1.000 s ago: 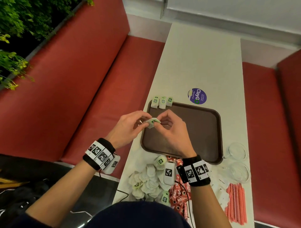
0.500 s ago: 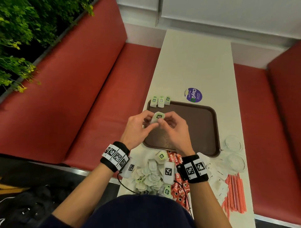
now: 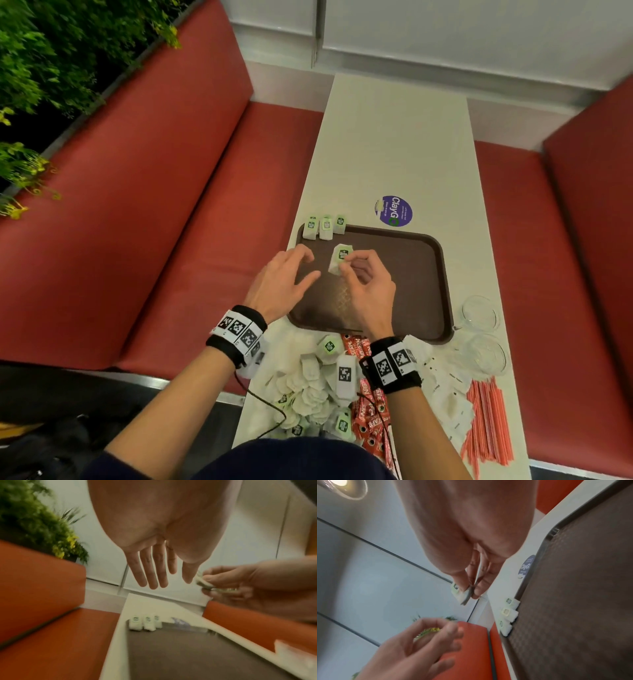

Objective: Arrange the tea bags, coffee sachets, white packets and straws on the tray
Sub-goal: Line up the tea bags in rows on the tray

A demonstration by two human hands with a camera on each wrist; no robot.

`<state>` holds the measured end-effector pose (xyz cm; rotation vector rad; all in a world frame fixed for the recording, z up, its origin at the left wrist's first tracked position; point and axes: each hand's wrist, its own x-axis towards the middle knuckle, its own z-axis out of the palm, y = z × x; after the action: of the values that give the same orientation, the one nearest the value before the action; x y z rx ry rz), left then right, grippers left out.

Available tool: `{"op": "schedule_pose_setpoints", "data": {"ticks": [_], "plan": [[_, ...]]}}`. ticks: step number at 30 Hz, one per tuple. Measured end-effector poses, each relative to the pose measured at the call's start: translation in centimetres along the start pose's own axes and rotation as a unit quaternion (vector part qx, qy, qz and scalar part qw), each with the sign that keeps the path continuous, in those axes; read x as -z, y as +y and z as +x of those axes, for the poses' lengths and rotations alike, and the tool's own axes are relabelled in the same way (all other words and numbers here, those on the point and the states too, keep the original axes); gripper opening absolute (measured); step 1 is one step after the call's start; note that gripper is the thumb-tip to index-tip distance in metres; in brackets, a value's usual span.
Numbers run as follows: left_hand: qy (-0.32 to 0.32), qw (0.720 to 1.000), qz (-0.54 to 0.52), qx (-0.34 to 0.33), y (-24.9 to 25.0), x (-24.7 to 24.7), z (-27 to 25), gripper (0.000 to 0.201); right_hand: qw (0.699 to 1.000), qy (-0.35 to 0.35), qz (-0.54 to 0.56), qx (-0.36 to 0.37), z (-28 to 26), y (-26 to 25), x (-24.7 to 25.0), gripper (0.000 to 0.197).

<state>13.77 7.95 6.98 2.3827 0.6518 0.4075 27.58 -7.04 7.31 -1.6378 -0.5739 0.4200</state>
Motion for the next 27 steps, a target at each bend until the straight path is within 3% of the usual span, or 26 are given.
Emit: {"op": "schedule_pose_setpoints", "data": {"ticks": [5,12,16,20,27], "plan": [[-0.034,0.969,0.242,-0.02,-7.0,-0.5,2.3,0.018,0.993,0.026,-0.113,-0.026,4.5,5.0,1.0,0.012],[-0.095,0.928,0.357,-0.04,-13.6,-1.6,5.9,0.021,0.978,-0.001,-0.208,-0.035,11.9,10.7,-1.2,0.016],[-0.149,0.938,0.313,-0.007,-14.9,-2.5,7.8,0.036,0.973,-0.012,-0.229,-0.036,15.2,12.3,-2.7,0.018],[-0.19,0.968,0.149,0.066,-13.7,-4.8,8.9,0.053,0.968,-0.019,-0.244,-0.047,16.8,14.0,-3.8,0.023],[-0.138,0.981,0.015,0.137,-14.1,-7.6,9.4,0.065,0.961,-0.021,-0.275,-0.023,17.3,15.6,-4.5,0.025]]}}
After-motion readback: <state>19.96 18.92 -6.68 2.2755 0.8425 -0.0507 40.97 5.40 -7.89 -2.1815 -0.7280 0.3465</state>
